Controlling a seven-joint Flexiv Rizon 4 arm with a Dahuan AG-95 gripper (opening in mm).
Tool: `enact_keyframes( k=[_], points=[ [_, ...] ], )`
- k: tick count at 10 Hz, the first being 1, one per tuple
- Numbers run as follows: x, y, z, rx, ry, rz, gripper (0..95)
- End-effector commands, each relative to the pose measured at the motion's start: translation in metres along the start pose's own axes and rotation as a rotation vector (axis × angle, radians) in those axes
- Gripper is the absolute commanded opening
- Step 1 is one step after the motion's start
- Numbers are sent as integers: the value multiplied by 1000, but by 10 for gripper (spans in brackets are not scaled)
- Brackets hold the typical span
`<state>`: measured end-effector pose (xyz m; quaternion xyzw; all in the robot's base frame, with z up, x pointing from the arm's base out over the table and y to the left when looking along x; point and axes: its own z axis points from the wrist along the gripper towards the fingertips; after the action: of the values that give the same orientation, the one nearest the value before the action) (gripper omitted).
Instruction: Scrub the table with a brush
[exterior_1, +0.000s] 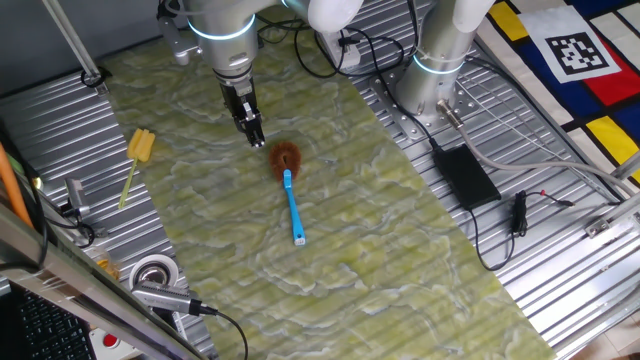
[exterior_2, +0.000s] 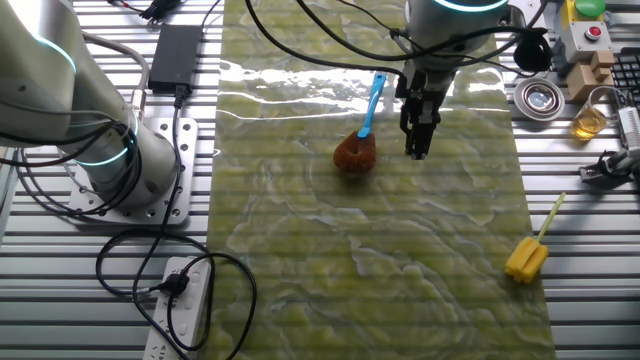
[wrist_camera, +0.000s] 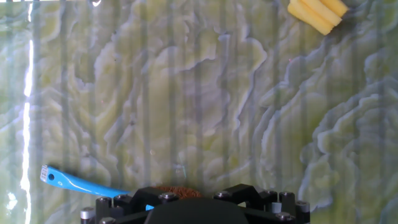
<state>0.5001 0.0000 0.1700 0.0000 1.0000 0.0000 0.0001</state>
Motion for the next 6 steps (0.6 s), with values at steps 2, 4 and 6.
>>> enact_keyframes(
  k=[2, 4, 6],
  points=[
    [0, 0, 0, 71, -119, -172, 0],
    [0, 0, 0, 74, -119, -177, 0],
    [0, 0, 0, 75, -118, -182, 0]
  ],
)
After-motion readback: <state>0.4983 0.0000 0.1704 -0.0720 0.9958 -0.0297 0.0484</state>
